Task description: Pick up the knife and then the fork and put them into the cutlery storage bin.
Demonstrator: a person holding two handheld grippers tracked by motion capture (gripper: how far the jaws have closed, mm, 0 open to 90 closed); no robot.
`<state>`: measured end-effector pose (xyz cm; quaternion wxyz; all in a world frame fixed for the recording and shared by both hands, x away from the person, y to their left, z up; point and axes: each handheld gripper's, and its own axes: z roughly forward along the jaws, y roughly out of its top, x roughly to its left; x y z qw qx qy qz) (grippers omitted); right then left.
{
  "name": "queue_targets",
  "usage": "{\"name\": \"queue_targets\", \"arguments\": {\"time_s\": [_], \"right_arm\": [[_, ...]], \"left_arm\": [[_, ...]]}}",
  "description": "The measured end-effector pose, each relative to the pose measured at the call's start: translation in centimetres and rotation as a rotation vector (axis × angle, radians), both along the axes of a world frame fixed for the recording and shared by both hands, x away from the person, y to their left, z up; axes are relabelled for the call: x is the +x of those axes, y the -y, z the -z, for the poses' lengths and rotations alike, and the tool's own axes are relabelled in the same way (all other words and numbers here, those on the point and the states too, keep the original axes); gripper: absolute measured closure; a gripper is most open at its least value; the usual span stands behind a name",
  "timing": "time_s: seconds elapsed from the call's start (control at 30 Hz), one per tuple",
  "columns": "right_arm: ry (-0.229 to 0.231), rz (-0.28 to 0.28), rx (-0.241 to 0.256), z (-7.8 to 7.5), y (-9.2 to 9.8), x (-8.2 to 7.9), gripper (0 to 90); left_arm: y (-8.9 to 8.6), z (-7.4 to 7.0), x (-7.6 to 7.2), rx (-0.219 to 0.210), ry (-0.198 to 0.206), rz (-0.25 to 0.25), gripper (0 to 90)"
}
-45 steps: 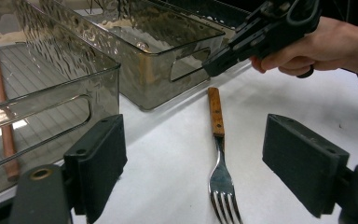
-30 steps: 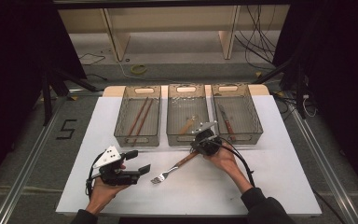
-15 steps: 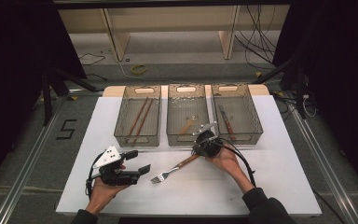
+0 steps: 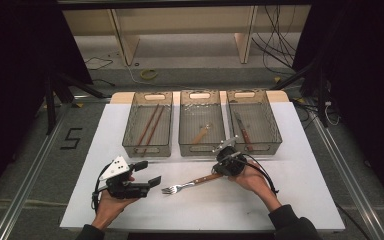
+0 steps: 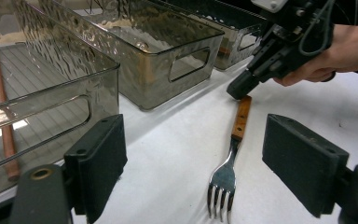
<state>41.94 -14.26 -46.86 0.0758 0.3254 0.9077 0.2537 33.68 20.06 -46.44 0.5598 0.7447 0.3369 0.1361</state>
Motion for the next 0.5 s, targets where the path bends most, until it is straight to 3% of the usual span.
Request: {"name": "queue_targets", "arguments": {"time_s": [0.37, 0.43, 0.5], "right_arm": [[-0.030, -0.035, 0.004, -0.7, 1.1, -2.7, 90.0], [-0.059, -0.057, 0.010, -0.8, 1.1, -3.2, 90.0], [-0.054, -0.077, -0.002, -0.8, 0.9, -3.7, 90.0]], "left_arm": [[0.0, 0.0, 0.0, -0.002, 0.000, -0.001, 20.8], [0.0, 0.0, 0.0, -0.003, -0.001, -0.001, 20.8], [0.0, 0.0, 0.0, -0.003, -0.001, -0.001, 20.8]]}}
